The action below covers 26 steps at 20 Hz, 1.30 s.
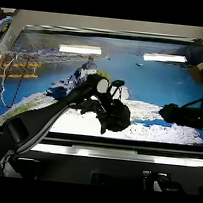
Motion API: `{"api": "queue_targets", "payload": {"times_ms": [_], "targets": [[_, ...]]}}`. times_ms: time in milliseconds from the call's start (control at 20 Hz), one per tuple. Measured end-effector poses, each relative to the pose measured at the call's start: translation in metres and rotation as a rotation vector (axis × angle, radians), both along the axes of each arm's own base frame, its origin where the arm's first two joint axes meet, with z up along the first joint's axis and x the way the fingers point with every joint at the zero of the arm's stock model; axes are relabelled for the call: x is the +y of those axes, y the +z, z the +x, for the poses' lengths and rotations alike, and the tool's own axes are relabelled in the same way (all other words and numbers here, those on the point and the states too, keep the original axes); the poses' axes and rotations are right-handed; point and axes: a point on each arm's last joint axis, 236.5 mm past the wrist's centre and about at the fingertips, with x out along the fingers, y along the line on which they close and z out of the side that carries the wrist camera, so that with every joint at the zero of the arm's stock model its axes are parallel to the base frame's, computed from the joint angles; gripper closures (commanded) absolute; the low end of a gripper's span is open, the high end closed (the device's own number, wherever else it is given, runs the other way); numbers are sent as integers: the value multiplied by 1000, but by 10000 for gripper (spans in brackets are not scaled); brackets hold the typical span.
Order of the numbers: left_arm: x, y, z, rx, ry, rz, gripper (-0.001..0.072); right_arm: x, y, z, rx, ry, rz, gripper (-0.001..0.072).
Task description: Fold the clothes and pants, and hang the long-sleeved shirts on hangers.
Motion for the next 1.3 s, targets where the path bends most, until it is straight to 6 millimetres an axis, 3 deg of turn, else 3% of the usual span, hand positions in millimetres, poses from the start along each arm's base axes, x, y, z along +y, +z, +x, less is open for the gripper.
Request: {"api": "queue_targets", "payload": {"times_ms": [100,150,300,400,450,600,750,900,1050,1150,1300], "targets": [[-6,-4,-5,9,-3,-6,56,0,13,-8,-47,-10,5,346],[-4,0,0,5,6,-10,28,0,19,-11,-69,-13,7,346],[24,38,26,-30,25,-30,28,0,32,-10,-135,-34,22,346],[58,79,45,-74,50,-52,28,-1,32,-3,-137,-63,36,325],[77,98,54,-106,67,-59,28,-1,27,3,-115,-82,48,278],[140,152,69,-198,124,-54,29,4,-4,26,13,-131,99,277],[193,187,69,-251,182,-26,29,31,-47,49,183,-74,198,229],[228,203,65,-264,226,2,29,61,-93,63,338,49,298,229],[247,204,64,-264,253,36,28,76,-135,60,468,172,355,228],[256,202,64,-259,266,61,28,76,-152,62,502,197,413,229],[270,200,66,-272,292,110,28,50,-159,79,473,134,522,229]]}}
